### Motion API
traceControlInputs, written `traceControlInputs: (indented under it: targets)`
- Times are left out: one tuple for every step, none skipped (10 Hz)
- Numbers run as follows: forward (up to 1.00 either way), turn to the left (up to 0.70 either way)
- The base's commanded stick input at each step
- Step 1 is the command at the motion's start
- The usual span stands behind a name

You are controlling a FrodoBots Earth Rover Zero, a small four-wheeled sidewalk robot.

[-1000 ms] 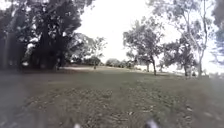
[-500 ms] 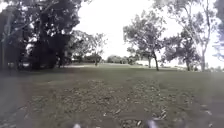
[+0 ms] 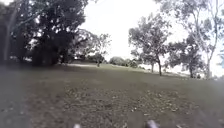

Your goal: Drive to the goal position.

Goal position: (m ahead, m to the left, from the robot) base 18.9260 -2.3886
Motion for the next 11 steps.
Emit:
traceControlInputs:
  targets:
    - [0.70,-0.34]
    - [0.70,0.00]
    - [0.70,0.00]
    - [0.70,0.00]
    - [0.70,0.00]
    - [0.70,0.00]
    - [0.70,0.00]
    - [0.70,0.00]
    - [0.70,0.00]
    - [0.70,0.00]
    - [0.70,0.00]
